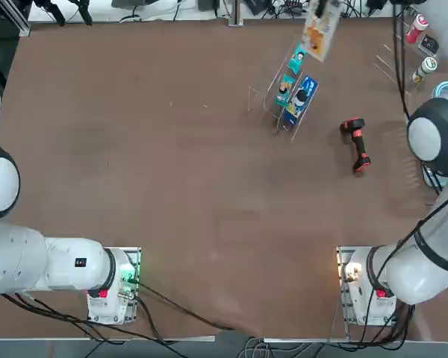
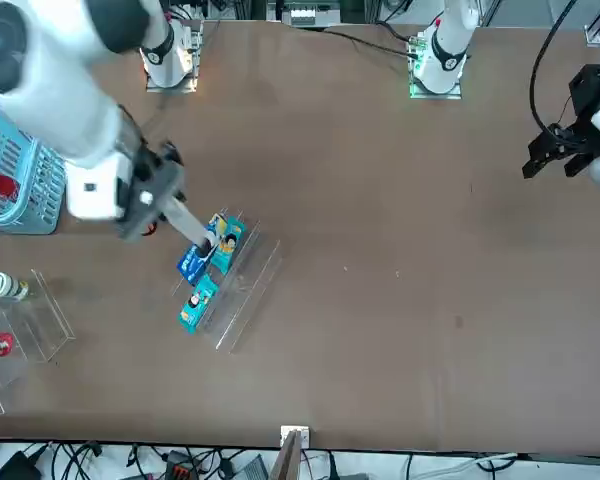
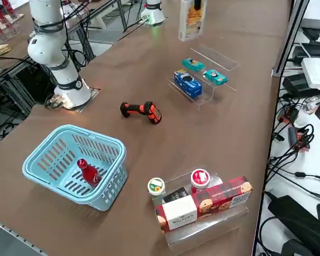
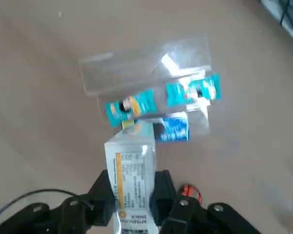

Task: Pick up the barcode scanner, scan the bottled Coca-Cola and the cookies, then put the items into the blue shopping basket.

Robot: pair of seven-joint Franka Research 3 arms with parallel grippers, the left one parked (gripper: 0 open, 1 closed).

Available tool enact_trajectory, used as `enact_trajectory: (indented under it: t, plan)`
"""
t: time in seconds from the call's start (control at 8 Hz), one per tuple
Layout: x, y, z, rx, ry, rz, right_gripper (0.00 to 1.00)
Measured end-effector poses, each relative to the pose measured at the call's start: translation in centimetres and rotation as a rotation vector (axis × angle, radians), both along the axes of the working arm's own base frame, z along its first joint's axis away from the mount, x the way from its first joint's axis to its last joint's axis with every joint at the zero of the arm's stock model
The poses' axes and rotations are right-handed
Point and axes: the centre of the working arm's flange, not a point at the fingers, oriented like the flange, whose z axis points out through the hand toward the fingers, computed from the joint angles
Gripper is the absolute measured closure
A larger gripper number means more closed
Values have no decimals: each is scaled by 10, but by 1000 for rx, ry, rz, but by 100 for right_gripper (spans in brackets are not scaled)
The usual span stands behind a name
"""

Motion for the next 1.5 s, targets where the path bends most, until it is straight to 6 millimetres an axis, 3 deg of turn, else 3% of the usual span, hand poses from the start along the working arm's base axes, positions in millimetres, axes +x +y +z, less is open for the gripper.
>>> enact_trajectory:
  t: [0.38,0.62,0.75,1.12,1.5]
  plan:
    - [-11,-134,11,27,52,100,60]
    - [-34,-240,5,57,84,123,60]
    - [-50,-281,0,64,99,133,60]
    - [-102,-364,-14,57,97,161,60]
    - [-169,-473,-41,86,25,229,60]
